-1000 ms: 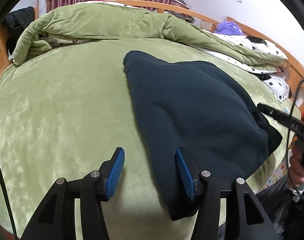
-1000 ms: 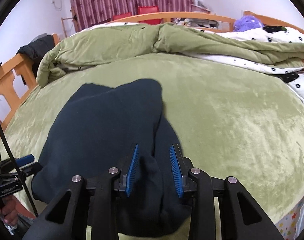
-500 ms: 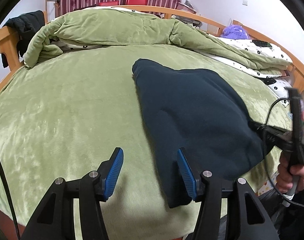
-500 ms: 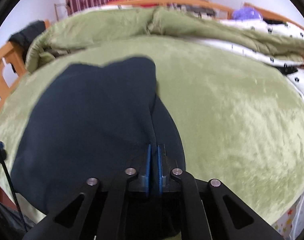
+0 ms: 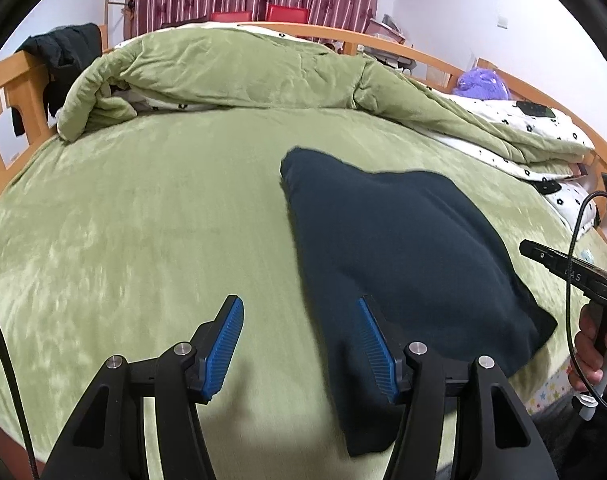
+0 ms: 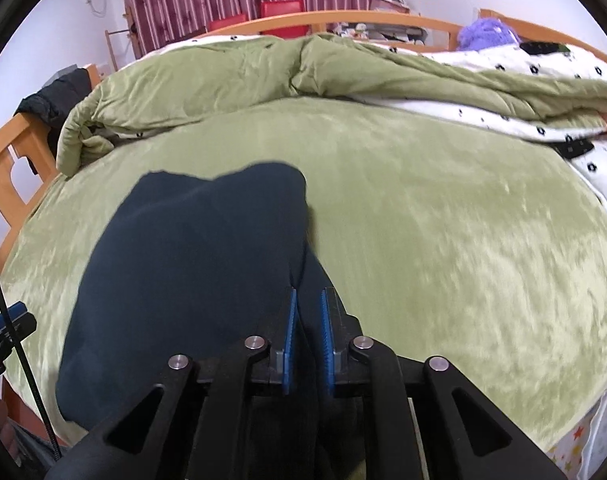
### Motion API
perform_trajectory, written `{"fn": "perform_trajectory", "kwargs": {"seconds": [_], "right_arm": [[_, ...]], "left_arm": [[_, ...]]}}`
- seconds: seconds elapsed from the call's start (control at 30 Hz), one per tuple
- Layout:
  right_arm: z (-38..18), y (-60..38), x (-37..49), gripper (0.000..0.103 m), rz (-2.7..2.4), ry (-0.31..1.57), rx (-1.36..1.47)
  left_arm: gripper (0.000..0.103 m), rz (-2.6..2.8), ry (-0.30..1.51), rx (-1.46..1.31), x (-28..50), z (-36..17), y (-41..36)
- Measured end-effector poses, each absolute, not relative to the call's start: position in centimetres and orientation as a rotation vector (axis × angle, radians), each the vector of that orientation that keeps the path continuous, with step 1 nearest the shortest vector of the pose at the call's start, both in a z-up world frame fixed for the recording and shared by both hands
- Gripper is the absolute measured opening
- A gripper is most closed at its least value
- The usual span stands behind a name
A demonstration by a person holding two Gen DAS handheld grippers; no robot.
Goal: Fold small clothes
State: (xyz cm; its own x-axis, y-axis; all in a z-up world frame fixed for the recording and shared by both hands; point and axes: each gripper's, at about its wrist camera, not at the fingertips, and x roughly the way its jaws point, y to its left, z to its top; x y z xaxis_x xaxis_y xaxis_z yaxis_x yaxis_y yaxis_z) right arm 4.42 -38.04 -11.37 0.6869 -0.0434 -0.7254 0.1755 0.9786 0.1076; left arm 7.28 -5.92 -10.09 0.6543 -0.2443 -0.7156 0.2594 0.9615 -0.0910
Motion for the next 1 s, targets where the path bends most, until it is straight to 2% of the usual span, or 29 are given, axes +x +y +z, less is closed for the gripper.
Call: {"fn": "perform_trajectory", "kwargs": {"seconds": [0.17,0.23,0.27,0.4,0.6,1.0], "right_arm": [[-10.4,-36.7,7.6,0.023,-0.075,0.769,0.159],[-10.3,-35.9,9.1,0.033,-0.049,0.762,0.147],[-10.4,-35.6,9.8,0.034,-0.04,0.759,0.143],[-11.9,-34.9,12.7,0.034,-0.031,0.788,0.117],[-15.6,-36.0,15.2,0.031,-0.092,0.892,0.098],[-16.0,-37.4,14.7,0.032,-0.111,0.888,0.119]], "left_arm": [[0.057,-0.285,0.797,0.02,10.7,-10.2,-7.3],[0.057,-0.282,0.796,0.026,12.6,-10.7,-8.1],[0.057,-0.277,0.798,0.03,13.2,-11.0,-8.4],[0.057,-0.26,0.835,0.004,16.6,-13.1,-8.9],[0.067,-0.268,0.845,0.037,18.0,-15.3,-9.7],[0.066,-0.245,0.858,0.031,17.2,-15.1,-9.5]]}}
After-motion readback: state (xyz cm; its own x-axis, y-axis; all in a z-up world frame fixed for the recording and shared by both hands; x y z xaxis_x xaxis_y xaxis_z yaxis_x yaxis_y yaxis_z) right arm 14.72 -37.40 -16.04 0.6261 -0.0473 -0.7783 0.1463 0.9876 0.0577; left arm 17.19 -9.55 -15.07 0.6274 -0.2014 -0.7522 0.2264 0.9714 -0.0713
